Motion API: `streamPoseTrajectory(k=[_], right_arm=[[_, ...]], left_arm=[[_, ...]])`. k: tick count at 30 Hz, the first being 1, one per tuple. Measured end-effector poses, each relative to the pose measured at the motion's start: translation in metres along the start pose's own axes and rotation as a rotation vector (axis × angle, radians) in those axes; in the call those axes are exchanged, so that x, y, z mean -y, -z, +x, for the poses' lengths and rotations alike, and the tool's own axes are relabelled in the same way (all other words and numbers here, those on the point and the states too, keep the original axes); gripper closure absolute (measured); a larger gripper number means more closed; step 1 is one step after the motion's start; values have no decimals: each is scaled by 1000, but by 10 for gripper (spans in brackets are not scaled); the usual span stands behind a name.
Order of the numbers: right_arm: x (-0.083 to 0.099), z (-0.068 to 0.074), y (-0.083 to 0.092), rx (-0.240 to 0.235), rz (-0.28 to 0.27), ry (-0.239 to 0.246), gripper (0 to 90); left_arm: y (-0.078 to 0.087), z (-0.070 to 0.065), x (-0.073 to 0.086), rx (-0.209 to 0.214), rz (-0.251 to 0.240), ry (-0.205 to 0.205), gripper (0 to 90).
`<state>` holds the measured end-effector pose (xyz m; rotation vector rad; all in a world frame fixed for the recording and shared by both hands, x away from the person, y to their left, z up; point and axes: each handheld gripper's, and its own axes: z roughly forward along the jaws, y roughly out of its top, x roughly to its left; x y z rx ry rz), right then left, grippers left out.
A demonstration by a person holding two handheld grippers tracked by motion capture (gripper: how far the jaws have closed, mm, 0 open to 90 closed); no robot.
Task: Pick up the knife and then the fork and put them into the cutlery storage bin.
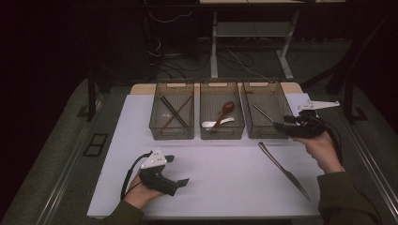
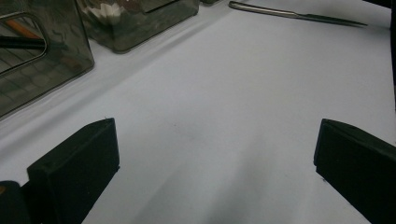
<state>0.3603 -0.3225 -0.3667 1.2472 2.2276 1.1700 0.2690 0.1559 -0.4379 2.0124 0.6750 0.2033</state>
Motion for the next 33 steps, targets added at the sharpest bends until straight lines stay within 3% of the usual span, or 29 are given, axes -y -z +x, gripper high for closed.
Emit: streamPoseTrajectory(k=[7,13,23,33], right_arm=[[13,9,7,-8,77,18,425],[23,16,7,-18,180,24,449],[33,29,-11,-32,405,47,547],[34,36,-28,-7,567,51,631]], left_arm=[[1,0,0,3,-9,-2,0],[1,0,0,7,-13,-4,0],[1,-1,0,11,-6,-11,0],[0,-1,0,12,-8,-8,0]])
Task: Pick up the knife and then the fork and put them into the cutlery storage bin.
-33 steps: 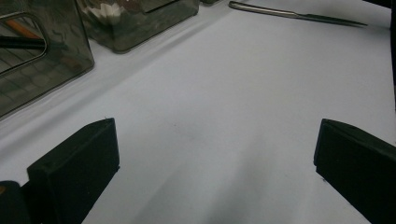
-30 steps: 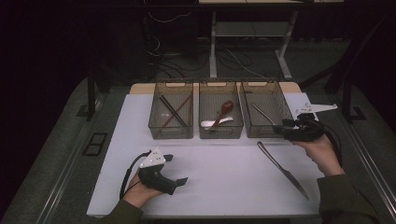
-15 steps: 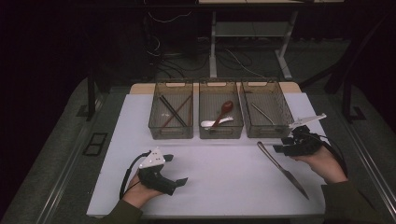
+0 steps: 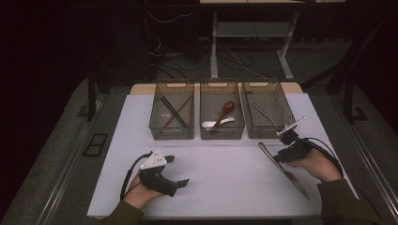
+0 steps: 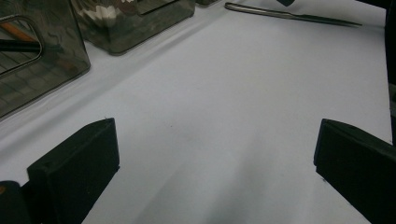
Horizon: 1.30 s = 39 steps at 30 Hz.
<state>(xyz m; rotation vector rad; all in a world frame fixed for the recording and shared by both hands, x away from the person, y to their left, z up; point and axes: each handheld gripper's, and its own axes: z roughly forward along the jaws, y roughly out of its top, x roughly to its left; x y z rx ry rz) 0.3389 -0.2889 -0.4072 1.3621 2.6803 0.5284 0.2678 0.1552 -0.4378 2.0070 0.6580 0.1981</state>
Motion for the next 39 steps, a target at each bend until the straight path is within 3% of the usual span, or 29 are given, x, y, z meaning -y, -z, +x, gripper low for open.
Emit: streamPoseTrajectory(k=[14,24,32,39], right_arm=[[-7,8,-17,16,159,43,722],[-19,17,-22,76,255,91,756],[-22,22,-23,97,277,117,796],[-18,14,-21,49,242,106,796]], left_arm=[[0,0,0,-1,1,-1,0],[0,0,0,2,6,-2,0],[0,0,0,2,2,-2,0],[0,0,0,4,3,-2,0]])
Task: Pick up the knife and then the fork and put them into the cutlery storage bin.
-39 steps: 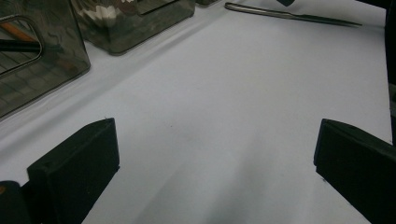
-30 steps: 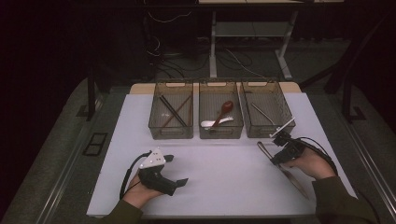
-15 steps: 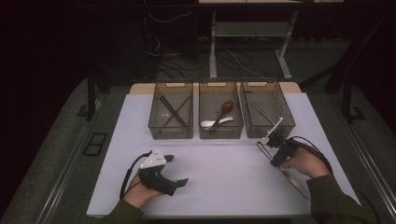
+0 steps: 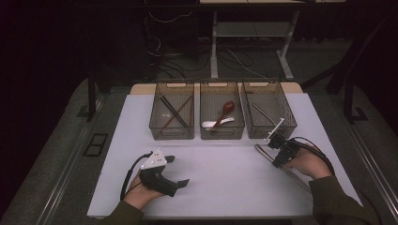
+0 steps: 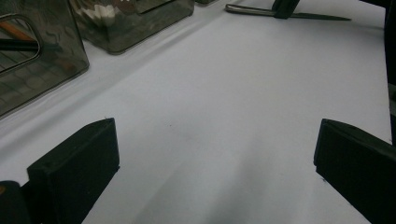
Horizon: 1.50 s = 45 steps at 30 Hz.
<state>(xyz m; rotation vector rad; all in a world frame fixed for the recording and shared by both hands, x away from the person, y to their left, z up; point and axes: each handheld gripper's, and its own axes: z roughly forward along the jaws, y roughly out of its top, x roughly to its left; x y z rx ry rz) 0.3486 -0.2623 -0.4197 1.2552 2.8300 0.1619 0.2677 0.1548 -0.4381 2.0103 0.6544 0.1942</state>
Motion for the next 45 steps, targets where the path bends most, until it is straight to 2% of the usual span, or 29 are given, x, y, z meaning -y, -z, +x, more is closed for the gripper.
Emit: streamPoseTrajectory(k=[3,6,14,19,23,27,37,45], right_arm=[[2,-3,1,-18,-16,-4,796],[4,-5,5,-14,-45,-12,796],[11,-8,22,-17,-177,-26,796],[18,-13,30,-44,-259,-41,796],[23,-17,38,-38,-332,-46,796],[28,-22,43,-53,-406,-69,796],[38,-33,55,-52,-568,-130,797],[49,-41,71,-54,-760,-185,797]], left_arm=[[0,0,0,0,0,-2,0],[0,0,0,0,-2,0,0],[1,0,0,-1,-1,-2,0],[1,0,0,-1,-3,-3,0],[1,0,0,-1,-3,-3,0],[1,0,0,-1,-5,-2,0],[1,0,0,-1,-4,-3,0],[1,0,0,-3,-6,-2,0]])
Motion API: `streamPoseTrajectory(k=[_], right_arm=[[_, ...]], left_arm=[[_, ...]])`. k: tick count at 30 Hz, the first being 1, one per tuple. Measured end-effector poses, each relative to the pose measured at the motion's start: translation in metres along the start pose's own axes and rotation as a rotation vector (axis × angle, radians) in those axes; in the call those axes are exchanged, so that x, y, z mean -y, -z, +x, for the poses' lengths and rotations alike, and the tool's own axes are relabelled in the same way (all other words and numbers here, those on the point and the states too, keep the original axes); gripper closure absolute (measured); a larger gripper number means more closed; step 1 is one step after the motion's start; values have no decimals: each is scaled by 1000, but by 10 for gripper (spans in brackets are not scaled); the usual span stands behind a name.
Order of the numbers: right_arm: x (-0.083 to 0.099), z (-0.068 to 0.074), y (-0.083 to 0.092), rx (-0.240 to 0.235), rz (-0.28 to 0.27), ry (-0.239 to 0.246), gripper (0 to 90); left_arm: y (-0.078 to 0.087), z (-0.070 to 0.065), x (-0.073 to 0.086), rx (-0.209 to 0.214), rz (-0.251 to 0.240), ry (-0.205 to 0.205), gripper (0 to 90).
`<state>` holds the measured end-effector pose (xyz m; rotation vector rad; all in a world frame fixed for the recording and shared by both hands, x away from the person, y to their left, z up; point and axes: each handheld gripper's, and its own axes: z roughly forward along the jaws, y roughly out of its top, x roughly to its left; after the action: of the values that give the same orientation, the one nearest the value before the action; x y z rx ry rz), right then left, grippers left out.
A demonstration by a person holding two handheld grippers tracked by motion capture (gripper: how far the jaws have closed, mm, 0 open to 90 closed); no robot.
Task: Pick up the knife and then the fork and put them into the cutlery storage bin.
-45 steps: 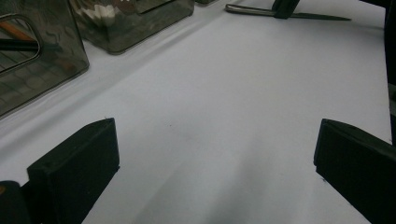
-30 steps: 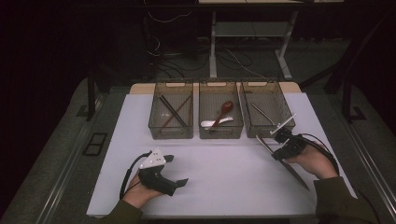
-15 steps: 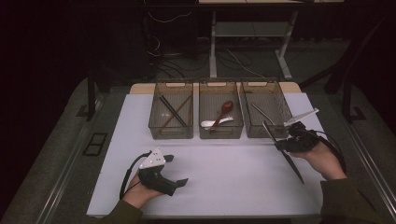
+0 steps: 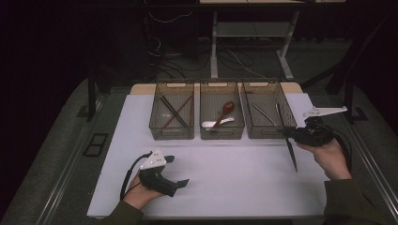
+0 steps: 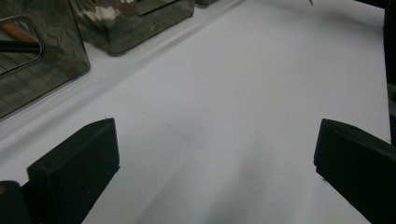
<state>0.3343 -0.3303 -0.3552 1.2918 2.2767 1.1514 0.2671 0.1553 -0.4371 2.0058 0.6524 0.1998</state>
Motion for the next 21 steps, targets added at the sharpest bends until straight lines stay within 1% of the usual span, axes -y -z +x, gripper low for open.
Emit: streamPoseTrajectory(k=[3,5,7,8,11,12,14,18,21], right_arm=[[0,-2,4,8,-46,1,797],[0,-3,6,10,-73,-16,797],[1,-5,7,8,-108,-24,797],[1,-6,8,16,-121,-22,797],[0,-7,11,27,-148,-27,797],[-1,-7,12,29,-156,-26,797],[-3,-7,15,36,-187,-26,797],[-9,-10,19,49,-235,-26,797],[-14,-10,22,61,-258,-20,796]], left_arm=[[0,0,0,0,1,0,0],[0,0,0,0,3,-1,0],[0,0,0,0,4,-1,0],[0,0,0,1,4,-1,0],[0,1,0,-1,5,-4,0],[0,1,0,-1,3,1,0],[0,1,0,-2,4,-4,0],[-1,1,0,-1,6,-2,0],[-1,1,0,-1,6,1,0]])
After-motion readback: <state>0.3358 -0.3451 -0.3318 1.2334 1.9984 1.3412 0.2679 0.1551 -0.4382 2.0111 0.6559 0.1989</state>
